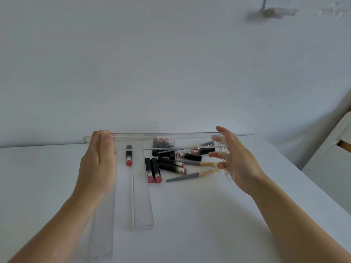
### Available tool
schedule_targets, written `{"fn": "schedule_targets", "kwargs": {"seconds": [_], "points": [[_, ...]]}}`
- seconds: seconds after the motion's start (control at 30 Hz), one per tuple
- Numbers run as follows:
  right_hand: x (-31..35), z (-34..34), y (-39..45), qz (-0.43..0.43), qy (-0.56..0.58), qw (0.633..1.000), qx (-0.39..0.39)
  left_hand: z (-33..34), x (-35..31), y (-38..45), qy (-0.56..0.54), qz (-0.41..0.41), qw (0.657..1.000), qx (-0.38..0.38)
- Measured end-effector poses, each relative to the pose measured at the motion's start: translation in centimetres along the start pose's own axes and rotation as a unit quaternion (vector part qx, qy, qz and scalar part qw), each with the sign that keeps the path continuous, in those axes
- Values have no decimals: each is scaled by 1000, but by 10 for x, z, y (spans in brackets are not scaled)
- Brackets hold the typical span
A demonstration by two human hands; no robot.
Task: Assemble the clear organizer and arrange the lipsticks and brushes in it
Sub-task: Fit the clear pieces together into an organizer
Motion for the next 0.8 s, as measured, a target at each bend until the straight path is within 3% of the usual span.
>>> {"fn": "schedule_targets", "kwargs": {"seconds": [0.3, 0.63, 0.8], "points": [[0, -6, 1, -16, 43, 999, -28, 3, -5, -5, -2, 4, 1000, 13], [5, -19, 6, -28, -7, 997, -75, 5, -6, 1, 17, -66, 995, 73], [10, -36, 15, -7, -73, 993, -90, 6, -20, 3, 63, -59, 993, 81]]}}
Point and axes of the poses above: each hand's wrist, its own y-axis towards the middle knuckle, its own z-axis out of the palm, x = y × z, the point moved 6 cm from there along y, towards the middle knuckle, and after that the axes turned 15 degrees about -x, right-handed, at the moved point
